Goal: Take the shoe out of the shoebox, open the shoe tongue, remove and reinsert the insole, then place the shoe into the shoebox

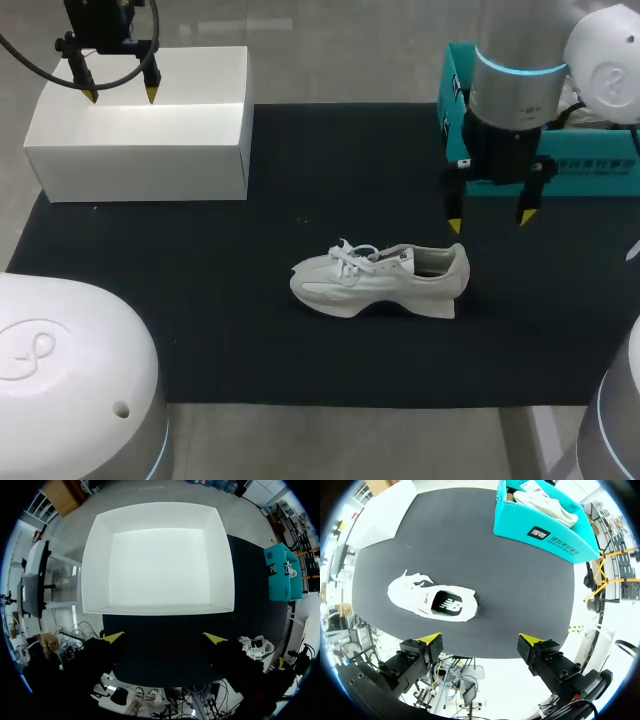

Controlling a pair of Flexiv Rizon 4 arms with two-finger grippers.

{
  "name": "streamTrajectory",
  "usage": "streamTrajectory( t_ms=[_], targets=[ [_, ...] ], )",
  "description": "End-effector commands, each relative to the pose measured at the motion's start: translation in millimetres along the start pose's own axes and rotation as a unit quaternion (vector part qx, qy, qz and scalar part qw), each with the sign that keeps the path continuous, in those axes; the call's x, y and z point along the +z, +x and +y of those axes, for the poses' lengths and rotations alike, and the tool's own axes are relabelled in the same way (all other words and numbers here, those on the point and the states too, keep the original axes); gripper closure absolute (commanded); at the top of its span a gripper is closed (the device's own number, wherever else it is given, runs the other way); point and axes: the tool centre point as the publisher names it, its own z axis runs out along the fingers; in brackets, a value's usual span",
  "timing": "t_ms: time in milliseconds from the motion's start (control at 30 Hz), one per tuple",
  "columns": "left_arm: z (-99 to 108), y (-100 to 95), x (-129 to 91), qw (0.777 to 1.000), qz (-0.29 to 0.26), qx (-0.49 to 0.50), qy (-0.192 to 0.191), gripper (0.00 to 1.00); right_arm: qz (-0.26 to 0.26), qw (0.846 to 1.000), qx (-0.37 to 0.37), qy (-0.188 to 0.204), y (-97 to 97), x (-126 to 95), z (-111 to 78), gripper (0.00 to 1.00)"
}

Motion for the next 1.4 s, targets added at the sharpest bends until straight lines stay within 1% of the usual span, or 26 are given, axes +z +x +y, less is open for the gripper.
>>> streamTrajectory(
  t_ms=[33, 100, 200, 333, 367, 800, 833, 867, 900, 933, 967, 1000, 1033, 1067, 1100, 1400],
  targets=[
    [0, 0.0, 0, 1.000, 0.000, 0.000, 0.000, 0.00, 0.217, 0.859, -0.443, -0.134, -51.9, -4, -26.5, 0.00],
    [0, 0.0, 0, 1.000, 0.000, 0.000, 0.000, 0.00, 0.225, 0.846, -0.463, -0.140, -51.9, -4, -26.5, 0.00],
    [0, 0.0, 0, 1.000, 0.000, 0.000, 0.000, 0.00, 0.243, 0.819, -0.498, -0.151, -51.9, -4, -26.5, 0.00],
    [0, 0.0, 0, 1.000, 0.000, 0.000, 0.000, 0.00, 0.270, 0.777, -0.544, -0.166, -51.9, -4, -26.5, 0.00],
    [0, 0.0, 0, 1.000, 0.000, 0.000, 0.000, 0.00, 0.272, 0.773, -0.548, -0.167, -51.9, -4, -26.5, 0.00],
    [0, 0.0, 0, 1.000, 0.000, 0.000, 0.000, 0.00, 0.272, 0.773, -0.548, -0.167, -51.9, -4, -26.5, 0.00],
    [0, 0.0, 0, 1.000, 0.000, 0.000, 0.000, 0.00, 0.247, 0.758, -0.582, -0.163, -52.6, -6, -26.9, 0.00],
    [0, 0.0, 0, 1.000, 0.000, 0.000, 0.000, 0.00, 0.226, 0.743, -0.606, -0.171, -54.4, -5, -27.4, 0.00],
    [0, 0.0, 0, 1.000, 0.000, 0.000, 0.000, 0.00, 0.211, 0.724, -0.631, -0.179, -56.1, -5, -28.3, 0.00],
    [0, 0.0, 0, 1.000, 0.000, 0.000, 0.000, 0.00, 0.194, 0.720, -0.643, -0.172, -57.5, -4, -28.7, 0.00],
    [0, 0.0, 0, 1.000, 0.000, 0.000, 0.000, 0.00, 0.186, 0.707, -0.660, -0.171, -58.6, -2, -28.1, 0.00],
    [0, 0.0, 0, 1.000, 0.000, 0.000, 0.000, 0.00, 0.179, 0.691, -0.679, -0.171, -59.6, 0, -27.5, 0.00],
    [0, 0.0, 0, 1.000, 0.000, 0.000, 0.000, 0.00, 0.176, 0.681, -0.692, -0.161, -59.2, 2, -26.6, 0.00],
    [0, 0.0, 0, 1.000, 0.000, 0.000, 0.000, 0.00, 0.180, 0.673, -0.704, -0.137, -58.8, 5, -24.0, 0.00],
    [0, 0.0, 0, 1.000, 0.000, 0.000, 0.000, 0.00, 0.176, 0.678, -0.706, -0.110, -58.6, 8, -21.7, 0.00],
    [0, 0.0, 0, 1.000, 0.000, 0.000, 0.000, 0.00, 0.176, 0.678, -0.706, -0.110, -58.6, 8, -21.7, 0.00]
  ],
)
